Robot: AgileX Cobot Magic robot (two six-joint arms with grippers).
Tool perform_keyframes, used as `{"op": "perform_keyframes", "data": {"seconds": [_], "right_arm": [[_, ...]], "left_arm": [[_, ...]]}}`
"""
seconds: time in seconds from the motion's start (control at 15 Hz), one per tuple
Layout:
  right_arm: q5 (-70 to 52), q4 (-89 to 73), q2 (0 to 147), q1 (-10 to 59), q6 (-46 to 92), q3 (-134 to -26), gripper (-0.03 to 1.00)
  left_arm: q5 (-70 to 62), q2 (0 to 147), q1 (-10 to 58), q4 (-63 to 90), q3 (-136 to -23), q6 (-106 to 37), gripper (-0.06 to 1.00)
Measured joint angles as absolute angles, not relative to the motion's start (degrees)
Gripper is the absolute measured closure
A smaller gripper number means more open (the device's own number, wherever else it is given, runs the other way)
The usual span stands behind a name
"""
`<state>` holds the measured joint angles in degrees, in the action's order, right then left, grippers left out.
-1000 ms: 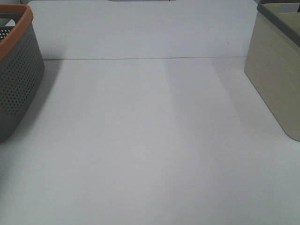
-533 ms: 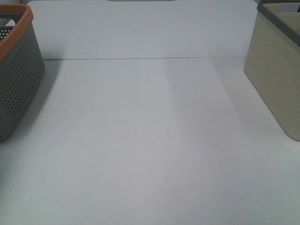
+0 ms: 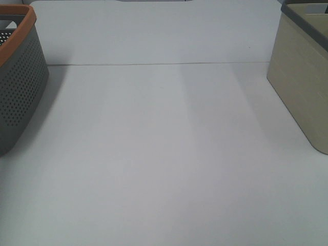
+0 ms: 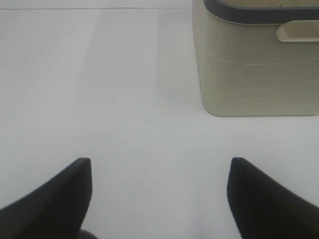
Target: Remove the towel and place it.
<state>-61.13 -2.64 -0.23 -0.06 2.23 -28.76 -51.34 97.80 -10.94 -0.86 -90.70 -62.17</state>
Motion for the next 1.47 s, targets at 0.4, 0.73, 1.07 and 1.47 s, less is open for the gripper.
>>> {"op": "perform_keyframes", "data": {"seconds": [0.4,0.73,1.07,1.47], "right_arm": [[-61.13,-2.64,-0.23,-0.06,2.23,-28.76,0.22],[-61.13,-2.64,-0.23,-0.06,2.23,-28.76,0.22],[-61.13,-2.64,-0.23,-0.06,2.23,-28.76,0.22],[-61.13,-2.64,-0.23,-0.06,2.23,-28.76,0.22]], "left_arm": [[-54.37,83.37,-10.94,6.82,-90.81,-61.99,0.94],[-61.19,81.13,-10.94,13.01,-94.71,-61.99,0.94],[-64.34,80.84,-10.94,19.88,-106.51,-59.87,0.94],[-65.32,86.12,-3.15,25.21,-119.52,-57.87,0.94]]}}
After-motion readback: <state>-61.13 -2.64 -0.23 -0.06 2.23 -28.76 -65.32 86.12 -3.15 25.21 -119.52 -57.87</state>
